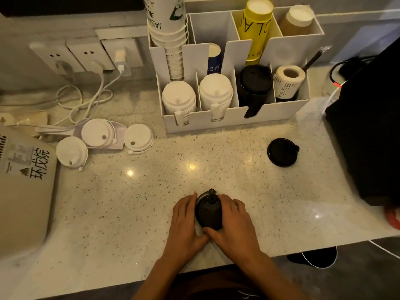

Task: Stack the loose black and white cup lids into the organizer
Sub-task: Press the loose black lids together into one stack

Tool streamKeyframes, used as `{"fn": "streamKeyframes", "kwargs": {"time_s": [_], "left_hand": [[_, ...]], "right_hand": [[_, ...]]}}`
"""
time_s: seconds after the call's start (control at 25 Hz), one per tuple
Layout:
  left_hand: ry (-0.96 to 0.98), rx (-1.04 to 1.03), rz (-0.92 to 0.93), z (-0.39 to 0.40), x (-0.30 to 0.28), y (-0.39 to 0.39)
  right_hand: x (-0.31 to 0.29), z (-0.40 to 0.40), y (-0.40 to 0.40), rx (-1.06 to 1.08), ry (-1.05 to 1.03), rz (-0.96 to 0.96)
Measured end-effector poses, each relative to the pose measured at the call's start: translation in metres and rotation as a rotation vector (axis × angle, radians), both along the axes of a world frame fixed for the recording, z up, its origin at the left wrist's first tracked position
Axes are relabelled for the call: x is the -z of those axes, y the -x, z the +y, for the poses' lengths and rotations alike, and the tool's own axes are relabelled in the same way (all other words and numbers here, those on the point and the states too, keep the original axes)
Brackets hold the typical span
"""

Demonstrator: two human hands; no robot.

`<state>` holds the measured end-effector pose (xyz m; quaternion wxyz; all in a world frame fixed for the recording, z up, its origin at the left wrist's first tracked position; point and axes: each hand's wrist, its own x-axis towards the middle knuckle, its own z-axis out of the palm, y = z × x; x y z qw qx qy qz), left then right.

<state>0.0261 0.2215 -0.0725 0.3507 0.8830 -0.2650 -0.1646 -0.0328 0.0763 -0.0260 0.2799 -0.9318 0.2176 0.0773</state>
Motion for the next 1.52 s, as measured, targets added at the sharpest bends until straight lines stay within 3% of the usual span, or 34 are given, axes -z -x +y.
{"fn": "streamKeyframes", "kwargs": {"time_s": [0.28,0.48,0.64,0.76,0.96,1.52], "left_hand": [[-0.071,0.102,-0.021,0.005,-0.005,-0.001],[-0.155,0.213,0.078,0.019,-0.016,-0.003],[-0.062,-0.132,0.088,-0.006,-0.029,-0.012],[-0.211,-0.318,0.097,-0.046,-0.026,-0.031],[-0.386,-0.287,0.025,-0.068,-0.005,-0.043],[-0.384,-0.338,-0.027,-0.072,0.001,-0.041]], "right_hand": [[0.007,-0.004,0.005,-0.043,0.062,0.089],[0.006,-0.010,0.017,-0.008,0.045,0.086],[0.005,-0.021,-0.008,0.212,-0.008,-0.015],[0.015,-0.021,-0.045,0.211,0.037,0.001],[0.039,-0.020,-0.062,0.181,0.086,0.079],[0.043,-0.017,-0.063,0.247,0.081,-0.007]]}}
